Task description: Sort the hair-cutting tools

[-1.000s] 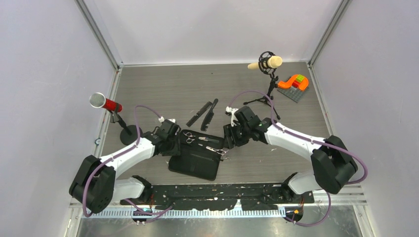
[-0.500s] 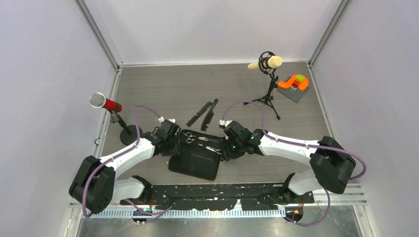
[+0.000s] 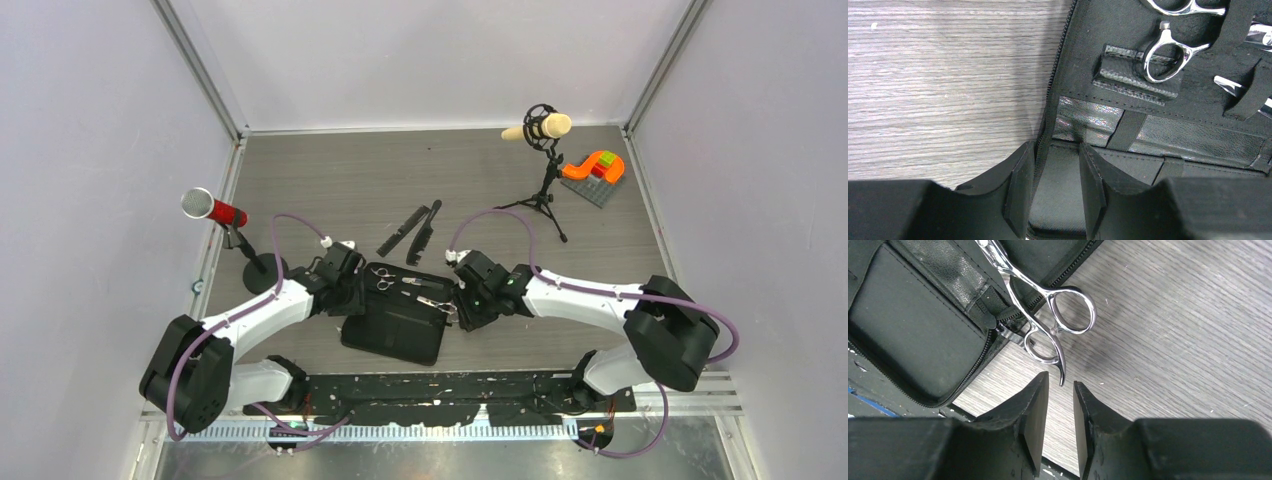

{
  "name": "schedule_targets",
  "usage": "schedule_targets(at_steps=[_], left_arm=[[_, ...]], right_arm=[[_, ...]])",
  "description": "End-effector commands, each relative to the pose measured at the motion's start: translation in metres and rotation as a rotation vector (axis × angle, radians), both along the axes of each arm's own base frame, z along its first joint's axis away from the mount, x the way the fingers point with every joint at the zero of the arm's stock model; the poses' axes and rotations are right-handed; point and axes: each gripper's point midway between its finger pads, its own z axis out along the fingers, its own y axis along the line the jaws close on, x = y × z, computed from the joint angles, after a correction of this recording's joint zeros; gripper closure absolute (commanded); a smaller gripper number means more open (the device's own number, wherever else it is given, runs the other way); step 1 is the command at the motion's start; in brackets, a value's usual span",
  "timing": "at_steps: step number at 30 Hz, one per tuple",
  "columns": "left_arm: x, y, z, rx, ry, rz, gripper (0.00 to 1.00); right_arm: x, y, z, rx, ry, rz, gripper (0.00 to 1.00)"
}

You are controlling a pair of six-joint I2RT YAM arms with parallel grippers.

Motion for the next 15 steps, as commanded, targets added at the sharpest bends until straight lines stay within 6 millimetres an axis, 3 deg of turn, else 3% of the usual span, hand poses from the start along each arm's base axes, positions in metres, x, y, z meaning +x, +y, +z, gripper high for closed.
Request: schedule_targets(at_steps=[1,7,10,15], left_arm=[[0.006,-0.014,0.000,-0.063,-0.018,-0.018,0.62],[0.006,-0.014,-0.002,-0.060,-0.013,-0.020,0.62],[0.006,-0.015,-0.003,-0.061,-0.008,-0.021,0.62],[0.006,-0.015,-0.003,-0.060,-0.009,-0.021,0.62]], right_arm=[[0.003,0.000,-0.003,-0.025,-0.021,0.016,0.68],[0.010,0.005,-0.002,-0.042,-0.041,0.037,0.79],[0.018,0.004,0.000,-0.074,-0.077,0.035,0.90],[0.025,0.008,0.008,-0.102,-0.107,0.055,0.94]])
